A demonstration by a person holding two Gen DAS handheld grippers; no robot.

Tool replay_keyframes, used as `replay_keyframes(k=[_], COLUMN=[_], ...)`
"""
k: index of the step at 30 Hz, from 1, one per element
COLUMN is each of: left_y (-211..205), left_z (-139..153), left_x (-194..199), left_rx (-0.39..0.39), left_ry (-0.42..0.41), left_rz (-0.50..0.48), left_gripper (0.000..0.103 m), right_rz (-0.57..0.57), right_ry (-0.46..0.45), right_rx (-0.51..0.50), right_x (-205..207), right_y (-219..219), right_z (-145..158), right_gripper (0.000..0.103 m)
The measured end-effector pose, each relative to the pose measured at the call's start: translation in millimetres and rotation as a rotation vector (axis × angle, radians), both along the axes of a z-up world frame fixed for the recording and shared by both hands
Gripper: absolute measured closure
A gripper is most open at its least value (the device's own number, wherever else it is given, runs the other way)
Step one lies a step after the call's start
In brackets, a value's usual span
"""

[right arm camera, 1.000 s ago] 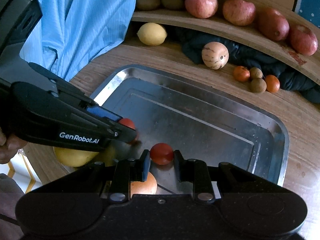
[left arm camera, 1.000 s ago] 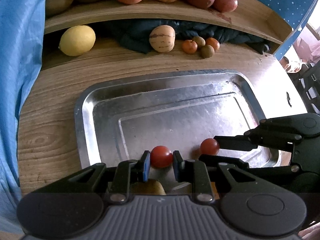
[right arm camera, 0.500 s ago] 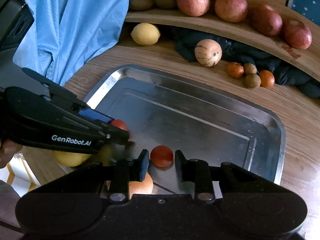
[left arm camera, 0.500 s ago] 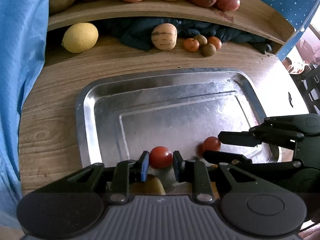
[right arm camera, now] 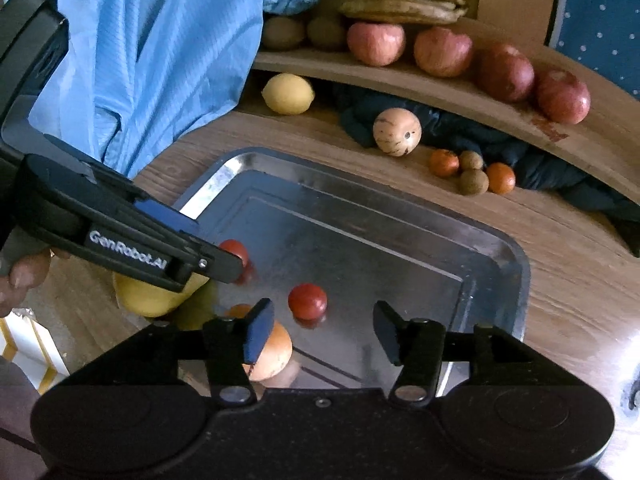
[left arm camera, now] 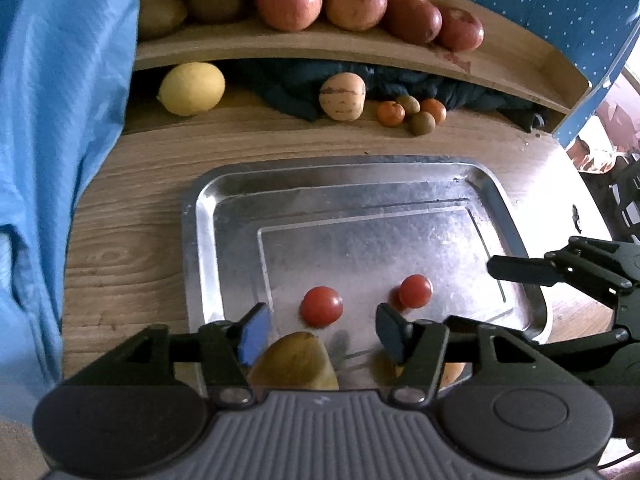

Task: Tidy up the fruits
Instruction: 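Lift both open tools back from the tray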

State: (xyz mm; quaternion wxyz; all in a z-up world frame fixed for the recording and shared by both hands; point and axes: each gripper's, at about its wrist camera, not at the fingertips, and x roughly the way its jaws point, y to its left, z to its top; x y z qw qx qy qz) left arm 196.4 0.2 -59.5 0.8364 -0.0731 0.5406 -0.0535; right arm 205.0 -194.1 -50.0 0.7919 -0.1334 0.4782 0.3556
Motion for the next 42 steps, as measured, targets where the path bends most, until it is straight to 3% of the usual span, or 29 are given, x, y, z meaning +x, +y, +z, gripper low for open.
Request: replay_keyframes(k=[4,17,30,42], left_y=[0.6,-3.6,4.6,28.2], left_z=[7.2,23.8,21.7,25.6], left_x=[-12.1,-54.6,-76.9,-66.4], left_rx=[0.007,0.035,0.101,0.164], left_ry=[-0.02,-0.067,-0.017,0.005], left_rz=[0.016,0.027,0.03,0.049], left_gripper=[0.023,0.001,0.0,0.0], right_rz=[-0.011,0.005,0.01,-0.018], right_ry=[0.0,0.004,-0.007,-0.017], right_rx=[0.016,0.05,0.006,-0.021], right_x=[-6.3,-29.0,-35.4,-11.2], right_y=[-9.5,-41.6,-62.5,-63.4], right_z=[6.0,20.1,17.4,12.1], right_gripper=[0.036,0.007,0.001,0.001])
